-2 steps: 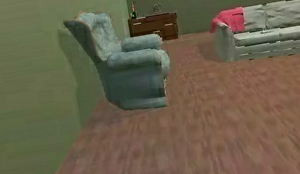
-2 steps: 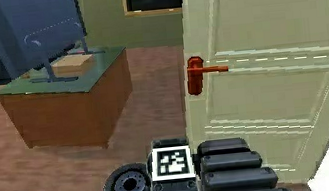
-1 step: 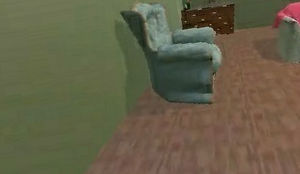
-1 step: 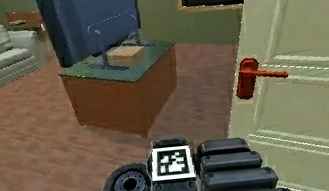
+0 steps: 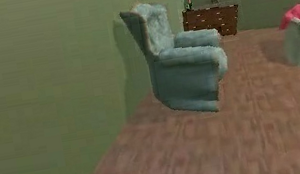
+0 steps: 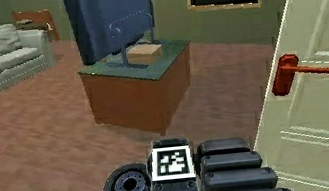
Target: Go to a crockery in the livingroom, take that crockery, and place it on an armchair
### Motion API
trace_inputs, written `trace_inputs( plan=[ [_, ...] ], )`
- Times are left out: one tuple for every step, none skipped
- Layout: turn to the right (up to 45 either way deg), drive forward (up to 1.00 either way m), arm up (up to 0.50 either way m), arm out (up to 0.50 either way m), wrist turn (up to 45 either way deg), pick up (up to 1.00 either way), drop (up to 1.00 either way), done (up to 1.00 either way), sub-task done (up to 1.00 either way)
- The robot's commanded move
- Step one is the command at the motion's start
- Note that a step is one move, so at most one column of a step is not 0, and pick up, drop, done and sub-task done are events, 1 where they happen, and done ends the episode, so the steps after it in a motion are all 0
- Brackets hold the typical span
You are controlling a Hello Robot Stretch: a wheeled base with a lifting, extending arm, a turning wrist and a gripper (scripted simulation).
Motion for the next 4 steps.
trace_inputs(
  plan=[
    [6.0,0.0,0.0,0.0,0.0,0.0,0.0,0.0,0.0],
    [0.0,1.0,0.0,0.0,0.0,0.0,0.0,0.0,0.0],
    [3.0,0.0,0.0,0.0,0.0,0.0,0.0,0.0,0.0],
    [0.0,0.55,0.0,0.0,0.0,0.0,0.0,0.0,0.0]
  ],
)
